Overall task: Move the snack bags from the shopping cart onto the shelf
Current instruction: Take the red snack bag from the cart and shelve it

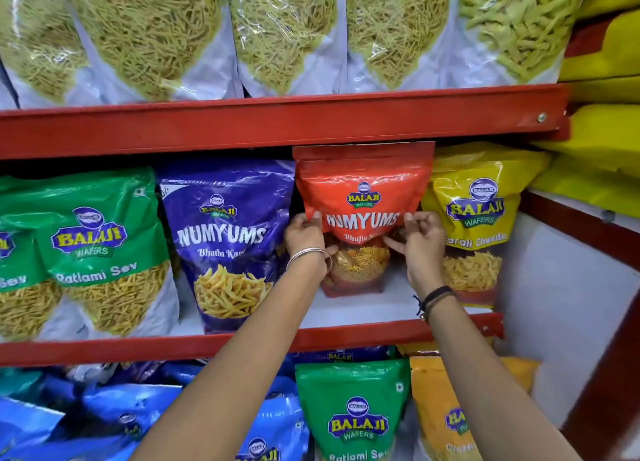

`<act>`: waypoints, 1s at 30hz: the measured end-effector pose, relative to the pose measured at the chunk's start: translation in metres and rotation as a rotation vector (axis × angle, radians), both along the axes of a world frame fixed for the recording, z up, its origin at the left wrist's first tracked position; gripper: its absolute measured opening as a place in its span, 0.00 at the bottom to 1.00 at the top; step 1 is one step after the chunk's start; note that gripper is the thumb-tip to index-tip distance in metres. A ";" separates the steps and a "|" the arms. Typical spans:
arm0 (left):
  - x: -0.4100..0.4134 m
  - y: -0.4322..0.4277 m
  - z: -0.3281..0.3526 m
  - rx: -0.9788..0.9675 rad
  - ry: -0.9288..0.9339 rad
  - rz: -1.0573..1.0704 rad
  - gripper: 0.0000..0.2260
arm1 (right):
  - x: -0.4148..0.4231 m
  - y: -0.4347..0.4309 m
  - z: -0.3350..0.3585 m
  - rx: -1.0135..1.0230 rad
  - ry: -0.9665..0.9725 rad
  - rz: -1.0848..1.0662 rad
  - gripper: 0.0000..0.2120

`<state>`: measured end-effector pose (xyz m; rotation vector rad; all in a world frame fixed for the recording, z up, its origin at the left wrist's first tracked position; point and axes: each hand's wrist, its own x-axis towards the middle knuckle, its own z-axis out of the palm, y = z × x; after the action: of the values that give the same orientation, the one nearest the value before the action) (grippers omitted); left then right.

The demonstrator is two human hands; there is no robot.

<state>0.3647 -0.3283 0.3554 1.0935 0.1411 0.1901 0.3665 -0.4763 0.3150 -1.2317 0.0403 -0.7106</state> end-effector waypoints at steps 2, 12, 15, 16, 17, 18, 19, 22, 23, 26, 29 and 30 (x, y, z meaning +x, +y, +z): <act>0.007 -0.001 -0.003 -0.017 0.023 0.018 0.03 | 0.007 0.004 0.000 -0.005 0.007 0.038 0.06; -0.004 0.022 -0.078 0.610 -0.043 -0.296 0.40 | -0.003 -0.002 -0.046 -0.248 0.475 0.255 0.55; -0.011 0.026 -0.078 0.585 -0.040 -0.360 0.38 | -0.010 -0.007 -0.047 -0.286 0.480 0.261 0.54; -0.016 0.027 -0.075 0.557 -0.045 -0.363 0.33 | -0.015 -0.008 -0.046 -0.287 0.480 0.263 0.54; -0.021 0.028 -0.071 0.534 -0.045 -0.368 0.30 | -0.020 -0.008 -0.044 -0.290 0.478 0.267 0.54; -0.026 0.029 -0.068 0.524 -0.044 -0.376 0.28 | -0.028 -0.008 -0.042 -0.292 0.470 0.273 0.54; -0.032 0.031 -0.065 0.527 -0.047 -0.386 0.27 | -0.035 -0.008 -0.041 -0.299 0.461 0.283 0.54; -0.052 0.036 -0.061 0.562 -0.059 -0.427 0.27 | -0.054 -0.008 -0.039 -0.306 0.427 0.307 0.48; -0.058 0.037 -0.061 0.574 -0.063 -0.438 0.27 | -0.060 -0.009 -0.039 -0.306 0.409 0.310 0.44; -0.068 0.043 -0.063 0.591 -0.070 -0.437 0.28 | -0.071 -0.012 -0.042 -0.278 0.382 0.300 0.37; -0.069 0.049 -0.070 0.627 -0.076 -0.442 0.32 | -0.080 -0.013 -0.042 -0.287 0.418 0.307 0.43; -0.070 0.050 -0.070 0.643 -0.077 -0.452 0.34 | -0.083 -0.013 -0.041 -0.292 0.420 0.311 0.44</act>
<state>0.2942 -0.2778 0.2852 1.7224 -0.2564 -0.1438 0.2835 -0.4890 0.2741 -1.6098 0.0911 -0.1814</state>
